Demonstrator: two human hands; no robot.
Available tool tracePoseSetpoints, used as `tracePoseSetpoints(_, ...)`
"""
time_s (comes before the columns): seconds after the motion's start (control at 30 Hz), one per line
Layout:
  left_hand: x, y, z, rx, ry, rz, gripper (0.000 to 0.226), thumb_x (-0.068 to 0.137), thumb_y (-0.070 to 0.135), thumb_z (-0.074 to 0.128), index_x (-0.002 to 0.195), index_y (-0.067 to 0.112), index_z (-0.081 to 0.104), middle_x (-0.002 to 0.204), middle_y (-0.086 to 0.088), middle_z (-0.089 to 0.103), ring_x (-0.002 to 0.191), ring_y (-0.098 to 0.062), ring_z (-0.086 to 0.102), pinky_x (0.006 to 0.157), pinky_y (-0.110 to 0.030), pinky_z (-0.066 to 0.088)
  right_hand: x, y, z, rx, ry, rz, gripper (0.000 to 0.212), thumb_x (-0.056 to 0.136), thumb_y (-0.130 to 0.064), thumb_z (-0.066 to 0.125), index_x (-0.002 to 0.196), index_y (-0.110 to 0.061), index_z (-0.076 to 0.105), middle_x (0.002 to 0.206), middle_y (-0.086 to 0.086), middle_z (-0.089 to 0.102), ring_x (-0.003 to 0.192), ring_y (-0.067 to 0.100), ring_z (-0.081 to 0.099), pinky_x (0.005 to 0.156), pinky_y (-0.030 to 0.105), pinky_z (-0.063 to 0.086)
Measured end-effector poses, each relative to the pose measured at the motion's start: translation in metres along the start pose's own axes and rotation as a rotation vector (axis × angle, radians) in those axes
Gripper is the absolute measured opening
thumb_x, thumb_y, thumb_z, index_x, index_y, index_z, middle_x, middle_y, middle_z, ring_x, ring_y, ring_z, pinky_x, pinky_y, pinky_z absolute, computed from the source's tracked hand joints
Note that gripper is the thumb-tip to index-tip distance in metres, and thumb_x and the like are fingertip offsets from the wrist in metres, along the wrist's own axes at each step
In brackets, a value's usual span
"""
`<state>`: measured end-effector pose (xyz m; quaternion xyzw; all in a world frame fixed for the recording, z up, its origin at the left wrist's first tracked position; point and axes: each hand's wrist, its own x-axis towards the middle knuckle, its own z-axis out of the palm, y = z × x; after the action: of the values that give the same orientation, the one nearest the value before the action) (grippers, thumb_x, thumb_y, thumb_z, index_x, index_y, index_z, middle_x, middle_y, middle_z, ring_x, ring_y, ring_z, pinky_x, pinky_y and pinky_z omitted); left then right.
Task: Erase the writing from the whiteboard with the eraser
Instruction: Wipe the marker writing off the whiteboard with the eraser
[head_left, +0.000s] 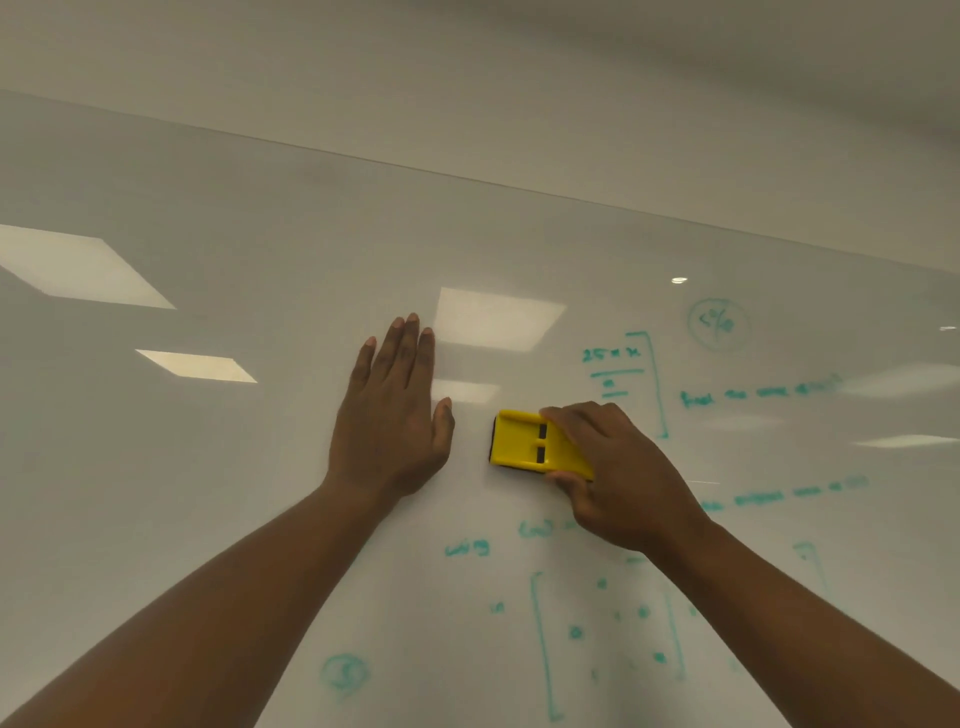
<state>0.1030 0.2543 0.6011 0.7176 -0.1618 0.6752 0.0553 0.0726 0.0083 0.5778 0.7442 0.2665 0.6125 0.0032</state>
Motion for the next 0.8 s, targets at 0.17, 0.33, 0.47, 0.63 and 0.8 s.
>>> tracePoseSetpoints(0.17, 0.034, 0.066, 0.021, -0.055, -0.006, 0.101, 0.072, 0.094, 0.035, 0.033, 0.157, 0.006, 0.015, 0.166, -0.013, 0.010, 0.155, -0.024, 0.007, 0.127, -0.039, 0.005, -0.017, 0.045, -0.014, -0.023, 0.051, 0.136, 0.063, 0.077, -0.025, 0.069, 0.135, -0.025, 0.046, 0.127, -0.005, 0.051, 0.112, 0.019, 0.047, 0.083, 0.033, 0.048)
tracePoseSetpoints(0.33, 0.068, 0.095, 0.037, -0.009, -0.020, 0.113, 0.071, 0.095, 0.037, 0.030, 0.157, 0.005, 0.014, 0.166, -0.013, 0.009, 0.155, -0.023, 0.006, 0.127, -0.040, 0.004, -0.036, 0.089, -0.027, -0.039, 0.077, 0.206, 0.062, 0.076, -0.023, 0.071, 0.133, -0.024, 0.048, 0.123, -0.004, 0.054, 0.110, 0.020, 0.049, 0.081, 0.032, 0.047)
tracePoseSetpoints(0.47, 0.074, 0.101, 0.046, 0.044, -0.037, 0.079, 0.075, 0.092, 0.041, 0.022, 0.157, 0.004, 0.017, 0.166, -0.014, 0.012, 0.155, -0.024, 0.009, 0.127, -0.042, 0.007, -0.055, 0.134, -0.039, -0.064, 0.091, 0.253, 0.060, 0.075, -0.019, 0.072, 0.131, -0.021, 0.050, 0.120, -0.002, 0.055, 0.107, 0.022, 0.050, 0.080, 0.029, 0.044)
tracePoseSetpoints(0.63, 0.073, 0.100, 0.052, 0.085, 0.010, 0.068, 0.079, 0.089, 0.045, 0.016, 0.155, 0.003, 0.024, 0.164, -0.014, 0.021, 0.153, -0.024, 0.017, 0.126, -0.042, 0.012, -0.074, 0.199, -0.053, -0.091, 0.203, 0.433, 0.058, 0.066, -0.014, 0.067, 0.121, -0.024, 0.053, 0.110, 0.000, 0.055, 0.102, 0.024, 0.048, 0.075, 0.029, 0.037)
tracePoseSetpoints(0.8, 0.073, 0.101, 0.053, 0.094, 0.005, 0.060, 0.078, 0.090, 0.046, 0.018, 0.156, 0.005, 0.021, 0.165, -0.011, 0.017, 0.154, -0.021, 0.012, 0.127, -0.041, 0.009, -0.073, 0.251, -0.067, -0.172, 0.330, 0.629, 0.050, 0.066, -0.005, 0.067, 0.115, -0.014, 0.057, 0.105, 0.018, 0.057, 0.101, 0.040, 0.052, 0.080, 0.043, 0.044)
